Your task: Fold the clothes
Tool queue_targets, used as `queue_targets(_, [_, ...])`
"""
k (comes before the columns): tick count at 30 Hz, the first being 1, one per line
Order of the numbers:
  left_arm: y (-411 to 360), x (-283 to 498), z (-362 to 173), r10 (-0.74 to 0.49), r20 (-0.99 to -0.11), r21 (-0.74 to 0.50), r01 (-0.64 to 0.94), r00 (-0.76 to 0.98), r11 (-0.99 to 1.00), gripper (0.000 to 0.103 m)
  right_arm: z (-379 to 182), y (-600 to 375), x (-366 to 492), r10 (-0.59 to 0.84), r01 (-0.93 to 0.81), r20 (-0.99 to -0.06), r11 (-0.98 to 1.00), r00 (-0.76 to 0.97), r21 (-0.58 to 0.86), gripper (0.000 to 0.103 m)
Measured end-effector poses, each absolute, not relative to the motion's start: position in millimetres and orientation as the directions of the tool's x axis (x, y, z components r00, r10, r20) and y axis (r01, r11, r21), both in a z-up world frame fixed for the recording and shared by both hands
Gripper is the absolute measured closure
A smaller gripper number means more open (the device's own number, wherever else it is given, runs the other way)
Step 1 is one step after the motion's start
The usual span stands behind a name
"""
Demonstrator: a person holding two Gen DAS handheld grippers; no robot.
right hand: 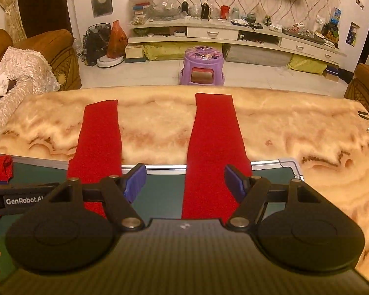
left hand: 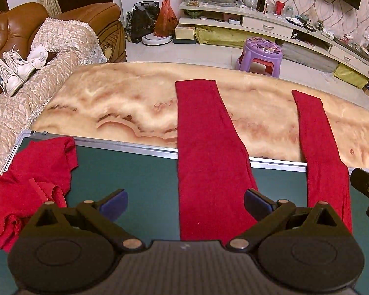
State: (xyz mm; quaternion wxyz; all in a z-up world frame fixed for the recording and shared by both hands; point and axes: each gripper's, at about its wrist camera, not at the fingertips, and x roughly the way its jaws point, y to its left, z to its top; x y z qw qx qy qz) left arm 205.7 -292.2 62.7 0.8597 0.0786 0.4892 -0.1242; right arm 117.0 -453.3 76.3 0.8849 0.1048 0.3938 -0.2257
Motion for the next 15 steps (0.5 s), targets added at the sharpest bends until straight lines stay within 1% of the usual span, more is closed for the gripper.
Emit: queue_targets(15, [-296.2,198.9,57.7,-0.162,-0.845,0.013,0.323,0.51,0.946,0.0,68.4,-459.7,113.9,-0.327,0.491,-0.749,0.871,0.577,-0.002,0.025])
